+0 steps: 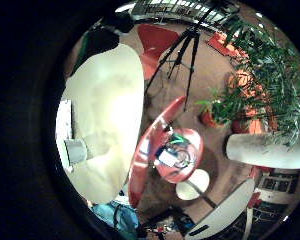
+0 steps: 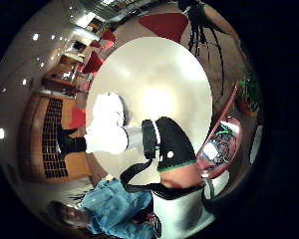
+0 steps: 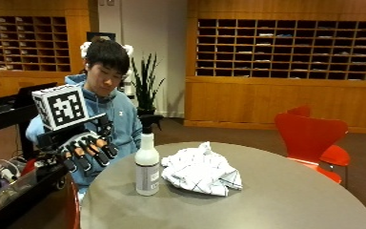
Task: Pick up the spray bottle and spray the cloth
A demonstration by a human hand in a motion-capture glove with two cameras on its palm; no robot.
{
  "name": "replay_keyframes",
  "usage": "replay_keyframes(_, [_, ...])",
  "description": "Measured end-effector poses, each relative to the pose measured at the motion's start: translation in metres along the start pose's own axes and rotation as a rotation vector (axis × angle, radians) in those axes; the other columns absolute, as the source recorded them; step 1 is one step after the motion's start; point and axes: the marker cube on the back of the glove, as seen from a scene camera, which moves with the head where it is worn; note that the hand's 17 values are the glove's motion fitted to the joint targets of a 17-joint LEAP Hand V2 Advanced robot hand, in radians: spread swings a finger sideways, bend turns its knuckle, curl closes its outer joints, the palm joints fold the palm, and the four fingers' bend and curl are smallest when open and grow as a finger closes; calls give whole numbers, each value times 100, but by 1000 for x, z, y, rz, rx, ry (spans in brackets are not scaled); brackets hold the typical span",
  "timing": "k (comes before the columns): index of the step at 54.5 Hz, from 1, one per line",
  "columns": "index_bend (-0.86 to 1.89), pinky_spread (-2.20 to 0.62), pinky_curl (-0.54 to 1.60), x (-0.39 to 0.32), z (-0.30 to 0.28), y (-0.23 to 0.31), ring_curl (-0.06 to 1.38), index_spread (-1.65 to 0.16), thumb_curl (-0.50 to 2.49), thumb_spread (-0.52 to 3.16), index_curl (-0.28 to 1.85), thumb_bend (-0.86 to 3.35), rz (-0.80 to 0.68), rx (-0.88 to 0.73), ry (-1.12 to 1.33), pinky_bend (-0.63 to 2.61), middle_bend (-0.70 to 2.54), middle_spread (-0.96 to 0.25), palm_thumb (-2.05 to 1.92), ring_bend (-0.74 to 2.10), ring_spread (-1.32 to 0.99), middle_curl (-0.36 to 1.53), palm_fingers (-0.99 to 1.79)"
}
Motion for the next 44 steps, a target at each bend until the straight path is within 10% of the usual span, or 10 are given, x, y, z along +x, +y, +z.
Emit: replay_keyframes(44, [15, 20, 30, 71, -16, 28, 24, -41, 30, 112, 28, 1, 68, 5, 10, 30, 18, -16, 57, 25, 2, 29, 47])
